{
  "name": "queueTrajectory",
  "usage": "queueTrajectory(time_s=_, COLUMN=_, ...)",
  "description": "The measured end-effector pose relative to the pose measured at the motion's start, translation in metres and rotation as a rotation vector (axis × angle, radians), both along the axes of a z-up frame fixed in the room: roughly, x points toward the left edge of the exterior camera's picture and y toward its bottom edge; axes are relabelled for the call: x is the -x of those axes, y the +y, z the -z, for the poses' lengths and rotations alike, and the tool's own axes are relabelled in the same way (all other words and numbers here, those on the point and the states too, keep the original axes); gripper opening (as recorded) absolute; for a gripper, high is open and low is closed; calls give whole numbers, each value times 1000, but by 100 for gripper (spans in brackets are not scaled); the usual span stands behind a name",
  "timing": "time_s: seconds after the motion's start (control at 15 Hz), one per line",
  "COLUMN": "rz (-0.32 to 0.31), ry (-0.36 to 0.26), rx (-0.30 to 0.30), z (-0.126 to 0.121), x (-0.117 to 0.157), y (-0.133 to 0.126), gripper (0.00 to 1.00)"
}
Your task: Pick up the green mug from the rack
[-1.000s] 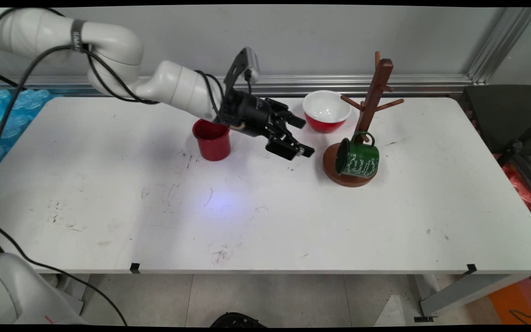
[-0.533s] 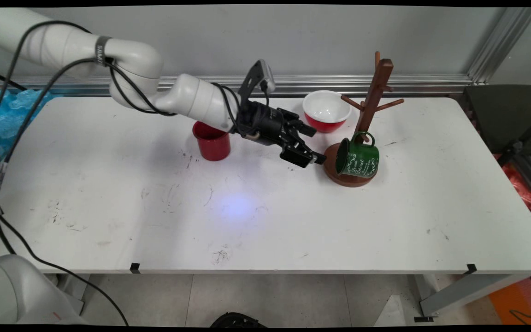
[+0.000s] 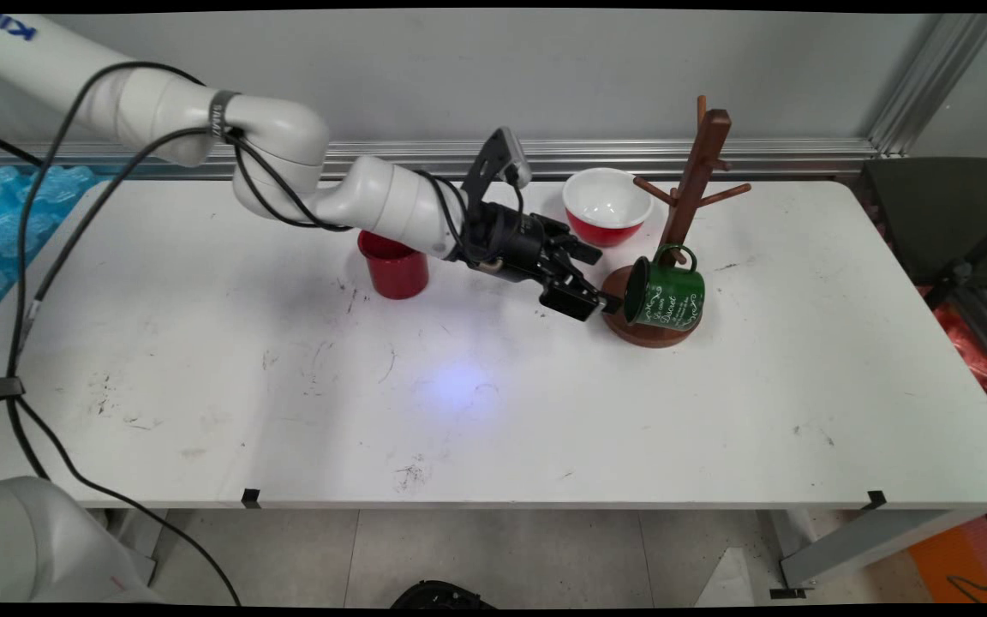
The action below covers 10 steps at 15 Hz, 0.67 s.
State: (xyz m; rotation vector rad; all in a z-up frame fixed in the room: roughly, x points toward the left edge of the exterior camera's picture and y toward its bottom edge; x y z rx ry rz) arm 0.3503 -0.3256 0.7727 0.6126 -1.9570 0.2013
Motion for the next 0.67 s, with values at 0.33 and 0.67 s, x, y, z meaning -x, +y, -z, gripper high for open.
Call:
queueTrajectory(time_s=0.33, rz=-18, ry=12, rx=-26, z=14, x=13, y=-7, gripper=100)
queueTrajectory(time_s=0.67, rz=-29, ry=17, rx=-48, z=25, x=23, y=-13, gripper=100)
